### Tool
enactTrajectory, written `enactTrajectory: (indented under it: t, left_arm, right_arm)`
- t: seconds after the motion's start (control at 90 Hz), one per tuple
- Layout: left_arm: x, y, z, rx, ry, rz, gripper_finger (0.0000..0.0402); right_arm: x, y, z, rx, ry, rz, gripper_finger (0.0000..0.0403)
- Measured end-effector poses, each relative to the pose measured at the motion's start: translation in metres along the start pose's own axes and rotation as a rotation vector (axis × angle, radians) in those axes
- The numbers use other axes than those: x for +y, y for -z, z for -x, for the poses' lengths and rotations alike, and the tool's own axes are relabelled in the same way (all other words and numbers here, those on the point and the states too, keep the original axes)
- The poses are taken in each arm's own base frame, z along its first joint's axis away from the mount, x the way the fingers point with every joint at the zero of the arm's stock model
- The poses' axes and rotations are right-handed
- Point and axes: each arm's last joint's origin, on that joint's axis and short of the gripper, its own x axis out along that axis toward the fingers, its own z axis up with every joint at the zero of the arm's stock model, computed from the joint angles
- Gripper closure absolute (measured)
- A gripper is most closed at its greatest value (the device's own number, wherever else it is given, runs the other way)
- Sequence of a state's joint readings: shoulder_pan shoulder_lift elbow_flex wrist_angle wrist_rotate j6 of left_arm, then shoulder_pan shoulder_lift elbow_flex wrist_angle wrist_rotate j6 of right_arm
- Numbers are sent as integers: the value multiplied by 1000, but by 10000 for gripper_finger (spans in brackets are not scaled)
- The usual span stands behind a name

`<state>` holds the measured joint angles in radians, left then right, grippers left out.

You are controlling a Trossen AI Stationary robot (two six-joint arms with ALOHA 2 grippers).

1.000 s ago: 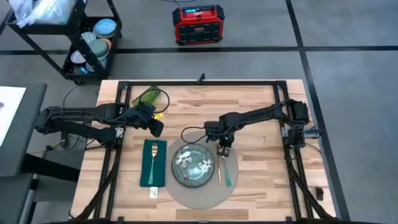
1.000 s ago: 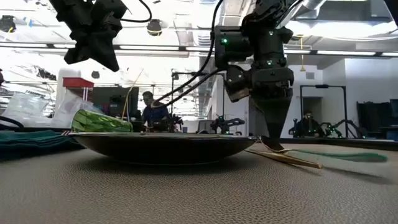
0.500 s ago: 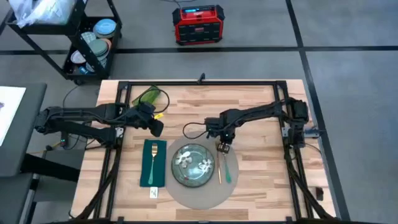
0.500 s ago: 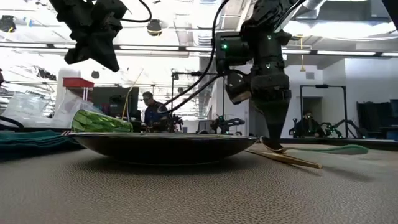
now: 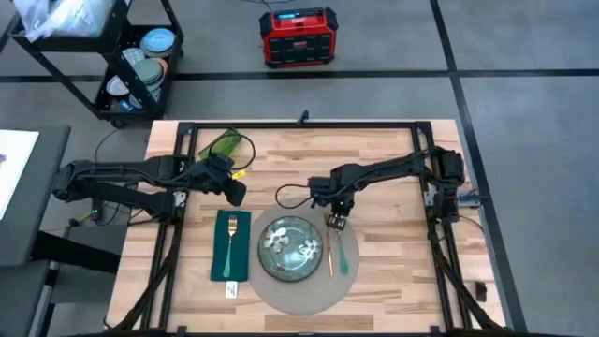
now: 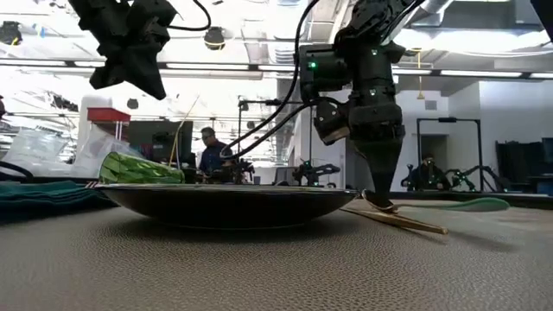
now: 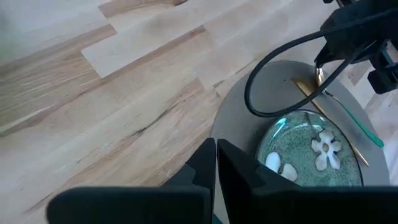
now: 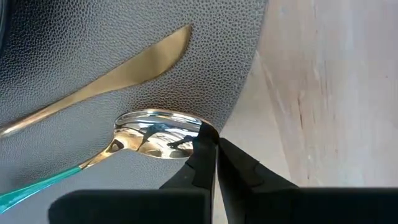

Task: Set table place
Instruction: Put the green spoon on the gray tablemat to the right of the gold table knife, then put the green cup to the top right of the gray tablemat

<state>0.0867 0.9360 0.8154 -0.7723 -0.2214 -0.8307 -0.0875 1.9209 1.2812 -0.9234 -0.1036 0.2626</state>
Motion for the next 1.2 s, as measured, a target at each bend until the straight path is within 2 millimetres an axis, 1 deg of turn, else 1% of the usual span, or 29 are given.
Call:
enactTrajectory:
  t: [0.322,0.5,0.622,0.744,0.844,0.911,0.967,1.022,1.122,1.2]
  left_arm:
    - [0,0,0,0,0,0,402]
    - [0,0,0,0,0,1,402]
    - [0,0,0,0,0,0,402]
    - [1,-1,0,-24,-20,0,402]
    - [5,-5,-1,-56,-60,-17,402]
    - [15,-11,-7,-34,-134,-6,402]
    - [29,-15,-13,35,-196,43,402]
    - [41,-20,-18,101,-228,51,402]
    - [57,-31,-25,158,-240,95,402]
    - [60,-41,-25,180,-215,128,402]
  right_arm:
    - [0,1,0,4,1,4,316]
    - [1,3,7,-10,-3,9,301]
    - [2,6,20,-48,-13,10,300]
    - [1,11,40,-107,-8,12,300]
    - [-5,18,63,-191,23,-22,300]
    - [-11,24,81,-260,70,-45,300]
    - [-19,31,96,-309,118,-69,300]
    - [-27,39,110,-354,154,-111,300]
    - [-41,50,130,-419,172,-181,300]
    - [-49,55,140,-455,166,-222,300]
